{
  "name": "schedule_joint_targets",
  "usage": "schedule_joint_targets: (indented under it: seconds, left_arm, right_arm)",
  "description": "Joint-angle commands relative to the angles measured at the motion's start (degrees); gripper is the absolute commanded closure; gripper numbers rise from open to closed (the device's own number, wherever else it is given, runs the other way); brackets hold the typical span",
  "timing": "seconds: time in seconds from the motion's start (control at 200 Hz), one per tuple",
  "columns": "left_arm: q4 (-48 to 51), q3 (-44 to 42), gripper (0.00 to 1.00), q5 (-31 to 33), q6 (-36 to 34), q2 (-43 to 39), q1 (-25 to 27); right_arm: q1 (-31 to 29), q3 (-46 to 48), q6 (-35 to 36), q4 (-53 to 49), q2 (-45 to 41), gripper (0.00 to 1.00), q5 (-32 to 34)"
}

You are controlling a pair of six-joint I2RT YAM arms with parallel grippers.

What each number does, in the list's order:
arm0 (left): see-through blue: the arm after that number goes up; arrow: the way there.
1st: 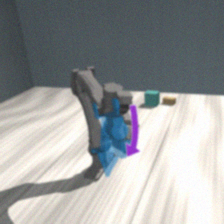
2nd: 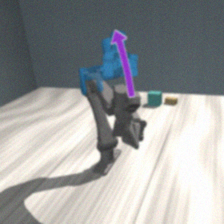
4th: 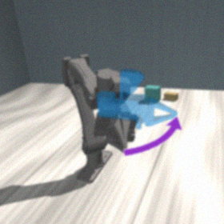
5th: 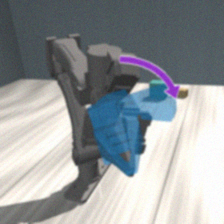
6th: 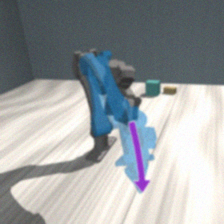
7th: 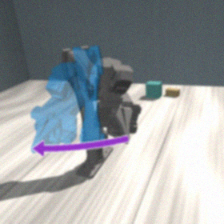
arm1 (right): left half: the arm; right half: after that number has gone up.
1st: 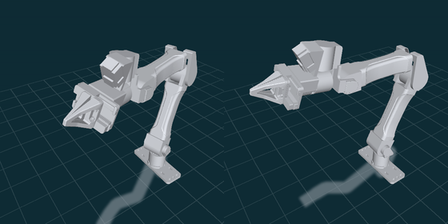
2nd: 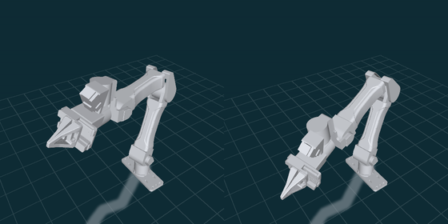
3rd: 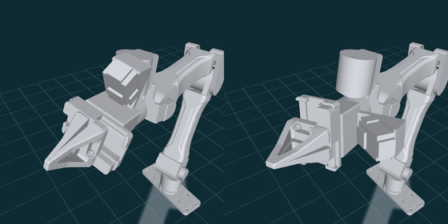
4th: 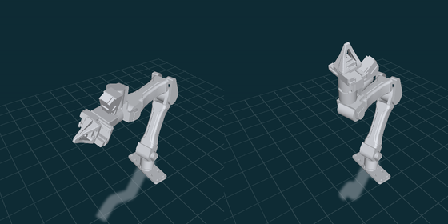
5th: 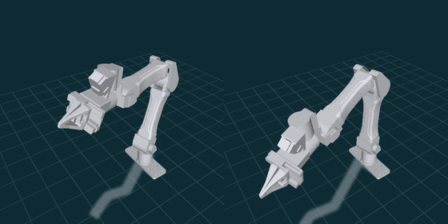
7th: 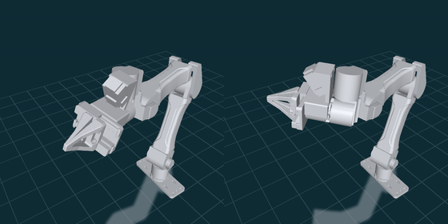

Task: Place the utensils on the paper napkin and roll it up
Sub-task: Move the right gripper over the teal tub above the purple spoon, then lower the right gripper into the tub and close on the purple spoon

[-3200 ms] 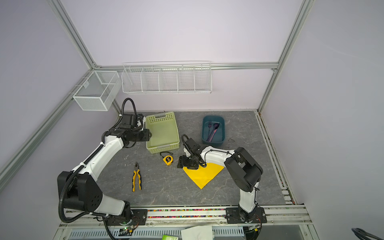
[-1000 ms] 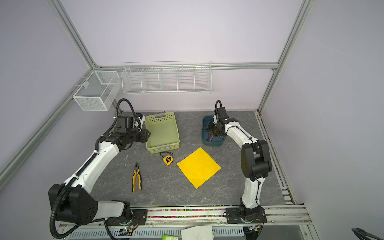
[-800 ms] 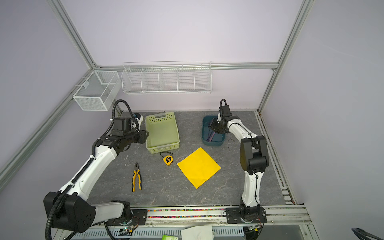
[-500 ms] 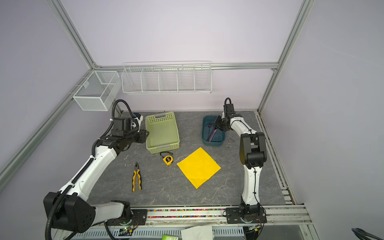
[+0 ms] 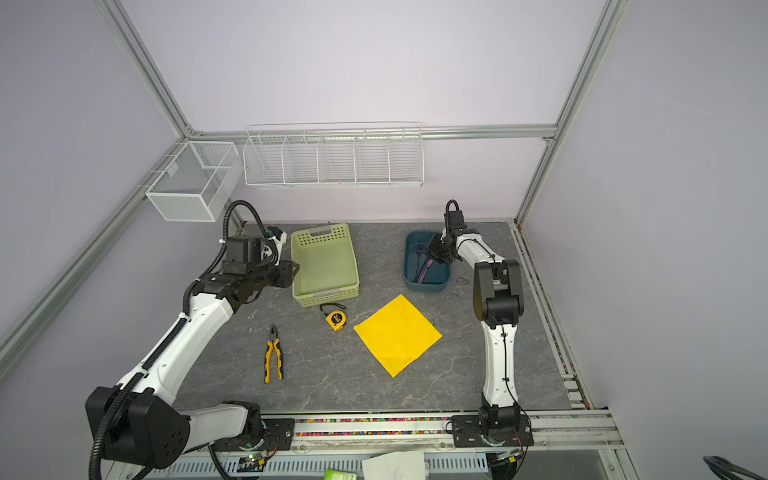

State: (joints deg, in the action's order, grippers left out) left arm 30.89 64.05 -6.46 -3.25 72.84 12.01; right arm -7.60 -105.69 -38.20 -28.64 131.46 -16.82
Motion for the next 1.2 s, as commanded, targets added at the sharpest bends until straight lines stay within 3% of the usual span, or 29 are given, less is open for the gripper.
schedule_joint_targets:
  seconds: [0.0, 1.195]
  left_arm:
    - [-0.7, 0.0, 0.52, -1.8, -0.3, -0.5, -0.1]
    - [-0.7, 0.1, 0.52, -2.0, -0.1, -0.5, -0.1]
  right_arm:
    - [0.4, -2.3, -0.8, -1.6, 2.2, 0.73, -0.7]
    - [-0.1, -6.8, 0.0, -6.4, 5.4, 0.75, 4.4]
